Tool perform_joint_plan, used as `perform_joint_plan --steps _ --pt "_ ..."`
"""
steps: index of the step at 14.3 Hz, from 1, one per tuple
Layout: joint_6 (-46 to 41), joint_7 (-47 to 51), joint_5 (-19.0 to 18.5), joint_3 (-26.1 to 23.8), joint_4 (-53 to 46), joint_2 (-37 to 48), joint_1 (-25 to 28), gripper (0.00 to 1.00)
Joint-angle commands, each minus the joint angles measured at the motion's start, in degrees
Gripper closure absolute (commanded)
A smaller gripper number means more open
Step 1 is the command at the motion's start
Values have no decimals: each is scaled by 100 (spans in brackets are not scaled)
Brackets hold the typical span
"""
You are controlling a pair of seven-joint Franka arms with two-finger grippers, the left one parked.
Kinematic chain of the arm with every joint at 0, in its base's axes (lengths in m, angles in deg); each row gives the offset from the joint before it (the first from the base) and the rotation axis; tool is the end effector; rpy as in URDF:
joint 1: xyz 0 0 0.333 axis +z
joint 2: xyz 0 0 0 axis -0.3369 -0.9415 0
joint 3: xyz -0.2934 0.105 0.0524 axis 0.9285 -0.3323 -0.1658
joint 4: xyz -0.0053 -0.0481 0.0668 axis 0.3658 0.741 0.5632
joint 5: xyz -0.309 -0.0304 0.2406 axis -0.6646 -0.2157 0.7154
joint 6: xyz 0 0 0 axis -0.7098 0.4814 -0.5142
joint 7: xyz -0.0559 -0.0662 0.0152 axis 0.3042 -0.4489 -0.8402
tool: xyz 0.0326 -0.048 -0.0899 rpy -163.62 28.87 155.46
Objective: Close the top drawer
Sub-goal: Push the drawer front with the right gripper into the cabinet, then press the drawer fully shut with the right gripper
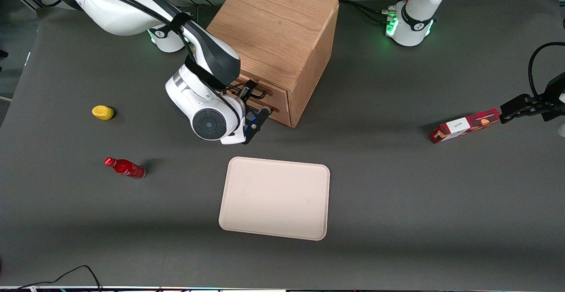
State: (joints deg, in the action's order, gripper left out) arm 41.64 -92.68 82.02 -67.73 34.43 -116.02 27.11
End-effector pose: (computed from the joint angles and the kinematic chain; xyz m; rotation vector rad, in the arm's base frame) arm 0.5286 0.3743 0.3481 -2.5127 -1.1814 0.7692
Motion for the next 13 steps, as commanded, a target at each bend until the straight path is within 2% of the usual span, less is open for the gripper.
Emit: perform_joint_plan --steps 1,13 --pt "94 203 -57 -102 252 138 -12 0" --pt "93 431 -48 -234 358 164 -12 0"
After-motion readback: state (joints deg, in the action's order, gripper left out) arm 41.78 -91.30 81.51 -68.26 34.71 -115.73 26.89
